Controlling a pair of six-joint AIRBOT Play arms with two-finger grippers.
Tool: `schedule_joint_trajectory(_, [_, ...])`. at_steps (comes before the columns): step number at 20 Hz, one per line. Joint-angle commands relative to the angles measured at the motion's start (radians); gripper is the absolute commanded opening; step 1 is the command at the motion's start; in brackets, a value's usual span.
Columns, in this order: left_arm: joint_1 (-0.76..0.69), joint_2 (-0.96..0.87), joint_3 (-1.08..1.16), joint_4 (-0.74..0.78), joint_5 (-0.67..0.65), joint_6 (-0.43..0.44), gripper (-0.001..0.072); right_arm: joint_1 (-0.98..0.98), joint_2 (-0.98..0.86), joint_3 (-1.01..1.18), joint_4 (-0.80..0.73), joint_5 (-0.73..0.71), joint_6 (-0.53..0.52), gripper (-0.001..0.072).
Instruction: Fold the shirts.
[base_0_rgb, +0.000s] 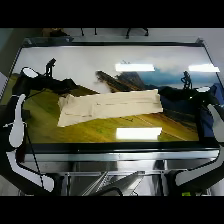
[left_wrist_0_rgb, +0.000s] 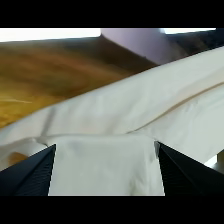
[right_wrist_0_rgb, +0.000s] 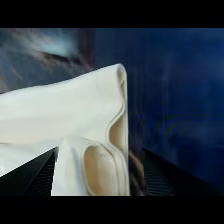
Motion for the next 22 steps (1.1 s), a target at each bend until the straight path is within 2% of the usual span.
schedule_joint_trajectory(1, [0.002, -0.042, 0.143, 0.001, -0.049, -0.053, 0.0699, -0.039, -0.021, 0.013, -0.016, 0.01, 0.013, 0.0606])
schedule_joint_trajectory(6, [-0.023, -0.042, 0.289, -0.004, -0.177, -0.114, 0.0696, 0.005, -0.085, 0.013, 0.008, 0.117, 0.024, 0.0604])
schedule_joint_trajectory(7, [-0.037, -0.042, 0.307, -0.005, -0.195, -0.124, 0.0583, 0.023, -0.092, 0.013, 0.009, 0.13, 0.024, 0.0601])
schedule_joint_trajectory(8, [-0.055, -0.042, 0.322, -0.009, -0.208, -0.124, 0.0435, 0.042, -0.097, 0.013, 0.008, 0.14, 0.024, 0.0566])
schedule_joint_trajectory(10, [-0.099, -0.042, 0.336, -0.012, -0.225, -0.123, 0.0012, 0.072, -0.097, 0.013, 0.011, 0.138, 0.023, 0.0273])
schedule_joint_trajectory(11, [-0.127, -0.042, 0.335, -0.011, -0.223, -0.123, 0.0015, 0.079, -0.097, 0.014, 0.012, 0.137, 0.023, 0.017])
schedule_joint_trajectory(12, [-0.16, -0.042, 0.325, -0.008, -0.21, -0.123, 0.0015, 0.082, -0.097, 0.022, 0.015, 0.141, 0.023, 0.0022])
schedule_joint_trajectory(14, [-0.23, -0.043, 0.277, -0.008, -0.161, -0.123, 0.0015, 0.079, -0.088, 0.052, 0.042, 0.171, 0.023, 0.002])
schedule_joint_trajectory(17, [-0.355, -0.048, 0.145, -0.008, -0.01, -0.123, 0.0015, 0.066, -0.033, 0.14, 0.145, 0.297, 0.035, 0.0019])
schedule_joint_trajectory(20, [-0.491, -0.092, 0.043, -0.009, 0.15, -0.122, 0.0015, 0.049, 0.051, 0.26, 0.274, 0.467, 0.114, 0.0019])
schedule_joint_trajectory(22, [-0.578, -0.147, 0.028, -0.013, 0.226, -0.124, 0.0015, 0.047, 0.124, 0.333, 0.327, 0.532, 0.178, 0.002])
